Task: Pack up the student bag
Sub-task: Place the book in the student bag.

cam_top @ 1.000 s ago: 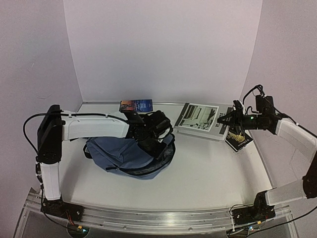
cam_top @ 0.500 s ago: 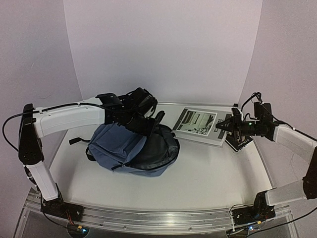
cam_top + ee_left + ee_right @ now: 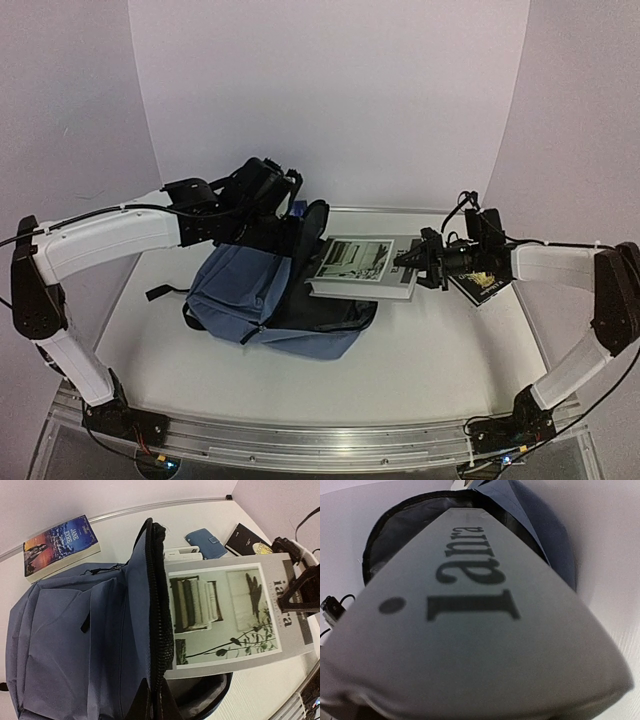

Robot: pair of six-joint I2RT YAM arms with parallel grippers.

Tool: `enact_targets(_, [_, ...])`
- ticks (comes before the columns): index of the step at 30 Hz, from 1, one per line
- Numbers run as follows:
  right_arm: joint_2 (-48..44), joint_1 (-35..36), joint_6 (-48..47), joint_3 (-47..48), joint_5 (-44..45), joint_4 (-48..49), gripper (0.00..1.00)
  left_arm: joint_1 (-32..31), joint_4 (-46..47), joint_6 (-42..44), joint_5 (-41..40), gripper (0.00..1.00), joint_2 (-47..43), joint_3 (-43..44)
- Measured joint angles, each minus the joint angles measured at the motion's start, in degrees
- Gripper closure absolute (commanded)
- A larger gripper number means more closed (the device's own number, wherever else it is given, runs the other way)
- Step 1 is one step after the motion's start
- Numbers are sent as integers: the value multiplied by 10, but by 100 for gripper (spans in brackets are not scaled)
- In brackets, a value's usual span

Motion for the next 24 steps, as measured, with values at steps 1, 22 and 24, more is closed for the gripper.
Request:
enact_targets(1, [12,8,7,6,1,9,100,0,3,0,0,100,-3,-2])
enact_targets(22, [260,142,250,117,73,292,100,0,51,7,11,100,-39,-25])
enact_targets(24, [278,151,260,134,77,303,100,0,55,11,15,100,-39,-25])
